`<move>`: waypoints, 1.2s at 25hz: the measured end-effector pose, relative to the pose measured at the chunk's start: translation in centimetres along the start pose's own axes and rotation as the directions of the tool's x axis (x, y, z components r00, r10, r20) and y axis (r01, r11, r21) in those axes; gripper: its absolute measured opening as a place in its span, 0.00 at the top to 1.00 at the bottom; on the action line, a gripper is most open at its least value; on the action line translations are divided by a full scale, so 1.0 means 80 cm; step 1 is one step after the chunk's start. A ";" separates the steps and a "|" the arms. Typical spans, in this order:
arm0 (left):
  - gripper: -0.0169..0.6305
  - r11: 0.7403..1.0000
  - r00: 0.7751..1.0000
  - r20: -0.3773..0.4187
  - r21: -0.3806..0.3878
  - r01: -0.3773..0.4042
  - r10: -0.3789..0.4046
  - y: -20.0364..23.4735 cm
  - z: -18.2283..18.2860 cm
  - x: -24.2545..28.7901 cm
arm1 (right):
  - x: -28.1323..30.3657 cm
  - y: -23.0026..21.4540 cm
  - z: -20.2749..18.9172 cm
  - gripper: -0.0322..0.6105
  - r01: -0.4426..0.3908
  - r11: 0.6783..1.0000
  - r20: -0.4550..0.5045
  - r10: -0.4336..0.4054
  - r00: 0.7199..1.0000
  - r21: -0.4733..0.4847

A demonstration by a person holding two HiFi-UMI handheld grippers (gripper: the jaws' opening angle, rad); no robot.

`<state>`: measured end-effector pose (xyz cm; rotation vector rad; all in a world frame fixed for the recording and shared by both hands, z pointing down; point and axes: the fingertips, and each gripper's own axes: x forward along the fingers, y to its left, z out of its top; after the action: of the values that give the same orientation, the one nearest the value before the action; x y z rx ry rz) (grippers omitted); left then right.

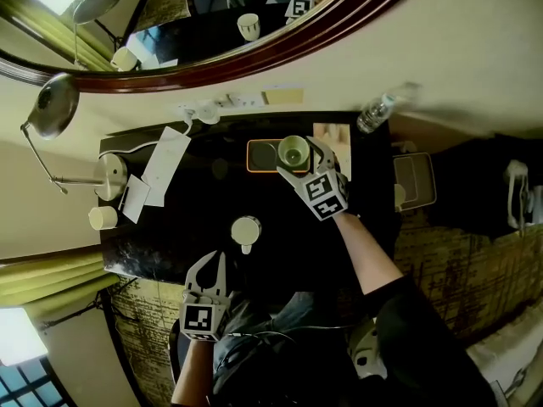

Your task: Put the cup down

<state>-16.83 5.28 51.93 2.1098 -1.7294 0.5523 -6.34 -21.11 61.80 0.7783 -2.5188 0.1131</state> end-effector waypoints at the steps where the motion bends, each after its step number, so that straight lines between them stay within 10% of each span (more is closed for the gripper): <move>1: 1.00 1.000 1.000 0.000 0.010 0.004 -0.004 0.004 -0.002 -0.001 | -0.007 0.002 0.004 0.25 0.003 1.000 -0.002 -0.003 1.000 -0.006; 14: 1.00 0.998 0.995 0.076 0.016 0.064 -0.065 0.044 0.047 -0.018 | -0.124 0.043 0.072 0.40 0.046 0.999 0.015 -0.047 0.999 0.026; 30: 1.00 0.969 0.962 0.125 0.078 0.234 -0.242 0.070 0.090 0.000 | -0.238 0.092 0.068 0.91 0.200 0.966 -0.007 -0.202 0.979 0.161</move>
<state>-21.78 0.56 45.89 2.4056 -1.5098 0.4093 0.80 -6.53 48.32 1.0969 -2.4447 0.2465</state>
